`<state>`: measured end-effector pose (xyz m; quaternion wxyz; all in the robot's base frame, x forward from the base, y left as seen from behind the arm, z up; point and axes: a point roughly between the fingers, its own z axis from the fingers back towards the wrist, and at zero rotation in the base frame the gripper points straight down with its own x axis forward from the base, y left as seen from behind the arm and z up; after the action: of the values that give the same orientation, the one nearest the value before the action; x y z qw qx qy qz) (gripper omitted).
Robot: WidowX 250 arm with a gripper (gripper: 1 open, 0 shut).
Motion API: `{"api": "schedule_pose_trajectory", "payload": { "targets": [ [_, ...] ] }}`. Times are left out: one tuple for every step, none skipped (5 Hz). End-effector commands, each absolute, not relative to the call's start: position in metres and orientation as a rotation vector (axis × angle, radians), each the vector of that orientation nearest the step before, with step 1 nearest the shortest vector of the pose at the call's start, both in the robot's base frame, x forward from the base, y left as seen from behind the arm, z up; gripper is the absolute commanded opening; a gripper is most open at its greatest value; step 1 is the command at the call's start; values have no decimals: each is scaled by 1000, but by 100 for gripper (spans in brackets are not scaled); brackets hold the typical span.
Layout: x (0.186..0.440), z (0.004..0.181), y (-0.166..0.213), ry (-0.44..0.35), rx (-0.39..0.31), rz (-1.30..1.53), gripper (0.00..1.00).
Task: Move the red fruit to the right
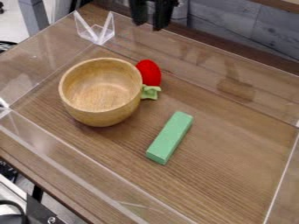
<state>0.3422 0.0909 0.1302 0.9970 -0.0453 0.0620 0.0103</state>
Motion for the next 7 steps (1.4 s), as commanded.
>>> {"api": "schedule_pose_trajectory", "payload": {
  "targets": [
    [332,158,102,53,-56,20,100],
    [327,145,107,70,-47,43,100],
    [322,133,110,86,-40,63,100],
    [319,110,116,100,-32,22,100],
    [318,88,122,111,-25,-27,100],
    [317,66,127,124,-19,-79,100],
    [311,54,124,137,-21,-48,100]
  ]
}}
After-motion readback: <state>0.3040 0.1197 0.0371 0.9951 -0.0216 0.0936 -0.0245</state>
